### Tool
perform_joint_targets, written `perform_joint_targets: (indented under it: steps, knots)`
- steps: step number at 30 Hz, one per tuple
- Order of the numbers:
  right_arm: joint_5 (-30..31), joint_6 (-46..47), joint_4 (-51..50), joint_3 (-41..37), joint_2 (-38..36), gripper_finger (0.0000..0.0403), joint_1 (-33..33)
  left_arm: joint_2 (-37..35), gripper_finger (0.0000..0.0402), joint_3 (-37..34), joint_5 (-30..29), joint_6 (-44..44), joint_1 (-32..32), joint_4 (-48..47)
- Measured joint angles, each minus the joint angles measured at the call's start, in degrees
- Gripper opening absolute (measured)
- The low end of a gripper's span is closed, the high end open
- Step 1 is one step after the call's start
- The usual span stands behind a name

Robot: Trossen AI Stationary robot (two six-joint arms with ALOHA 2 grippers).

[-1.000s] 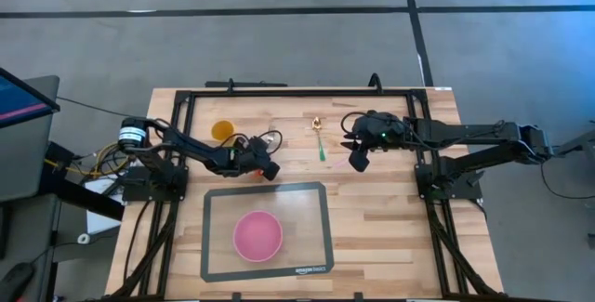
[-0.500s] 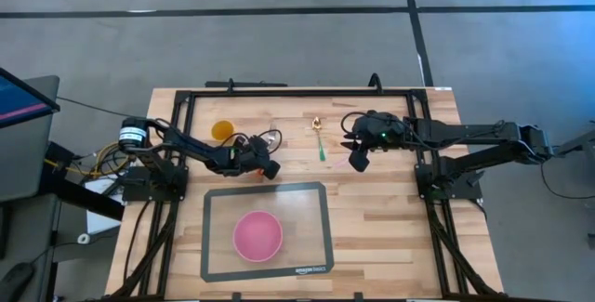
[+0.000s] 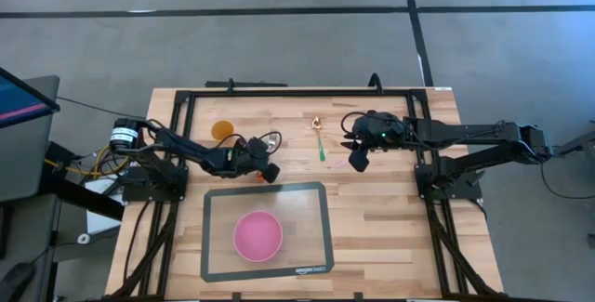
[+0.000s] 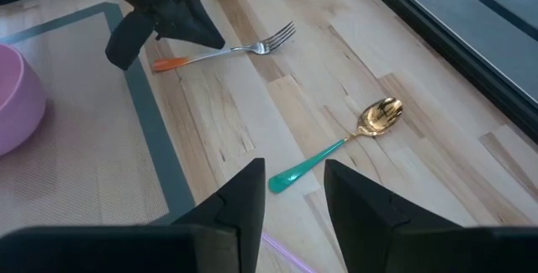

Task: Pick & Place Utensil
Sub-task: Put the orange fork into the pink bowl on the transparent mat, then put the orange fork into the pink bowl

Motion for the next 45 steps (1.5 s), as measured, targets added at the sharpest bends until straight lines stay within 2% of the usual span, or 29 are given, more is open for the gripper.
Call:
perform_joint_targets:
  steps: [10,19,25,33,38,45]
  knots:
    - [0.0,0.0,0.0,0.0,0.0,0.0118,0.0,-0.3,0.0012,0.0,3.6,-0.1,0.4,0.2]
    - [0.0,0.0,0.0,0.0,0.0,0.0118,0.0,-0.3,0.0059,0.1,0.8,0.0,0.4,0.3]
    - [0.0,0.0,0.0,0.0,0.0,0.0118,0.0,2.9,0.0095,0.2,0.1,-0.5,0.6,0.3]
    - [0.0,0.0,0.0,0.0,0.0,0.0118,0.0,5.6,0.0117,0.3,-0.6,-2.1,1.1,1.1]
    - [0.0,0.0,0.0,0.0,0.0,0.0118,0.0,5.7,0.0098,0.3,-0.5,-2.1,1.0,1.2]
    - [0.0,0.0,0.0,0.0,0.0,0.0118,0.0,5.7,0.0016,0.3,1.2,-2.2,1.1,1.6]
